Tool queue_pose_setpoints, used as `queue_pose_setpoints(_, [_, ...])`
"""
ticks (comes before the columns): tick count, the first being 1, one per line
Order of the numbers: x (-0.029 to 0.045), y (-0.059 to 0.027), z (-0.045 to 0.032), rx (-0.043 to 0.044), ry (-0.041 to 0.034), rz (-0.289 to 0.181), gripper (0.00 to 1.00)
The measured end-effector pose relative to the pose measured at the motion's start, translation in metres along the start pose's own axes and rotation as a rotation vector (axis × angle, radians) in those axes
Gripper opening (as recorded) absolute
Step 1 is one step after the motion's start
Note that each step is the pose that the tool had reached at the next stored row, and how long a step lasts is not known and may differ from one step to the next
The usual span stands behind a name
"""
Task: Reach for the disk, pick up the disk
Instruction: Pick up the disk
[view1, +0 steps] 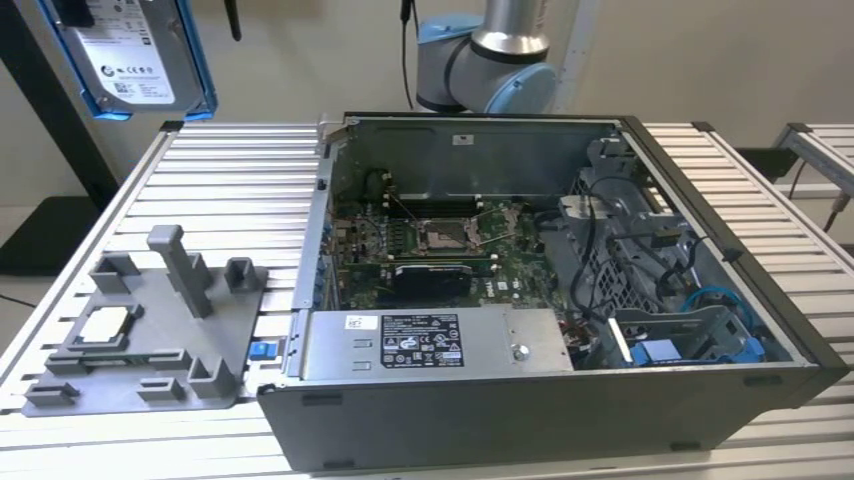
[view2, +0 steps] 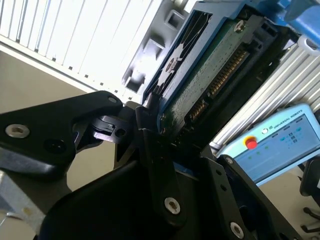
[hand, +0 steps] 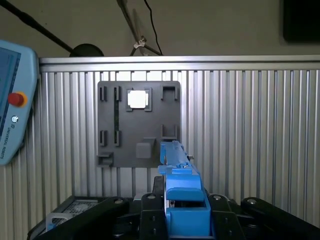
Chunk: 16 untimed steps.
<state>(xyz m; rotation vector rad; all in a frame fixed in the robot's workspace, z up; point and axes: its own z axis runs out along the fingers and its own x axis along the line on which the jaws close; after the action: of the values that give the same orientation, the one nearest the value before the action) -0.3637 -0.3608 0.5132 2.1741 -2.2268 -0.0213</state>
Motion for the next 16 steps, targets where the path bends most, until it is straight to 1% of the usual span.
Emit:
queue_pose_setpoints(10, [0.0000, -0.0011, -0.0001, -0.0001, 0.0001, 0.000, 0.00])
queue_pose_setpoints(13, [-0.0002, -0.0067, -0.0002, 0.0000, 0.0000, 0.000, 0.00])
queue_pose_setpoints(16, [-0.0004, -0.0177, -0.0006, -0.0007, 0.0000, 0.000, 0.00])
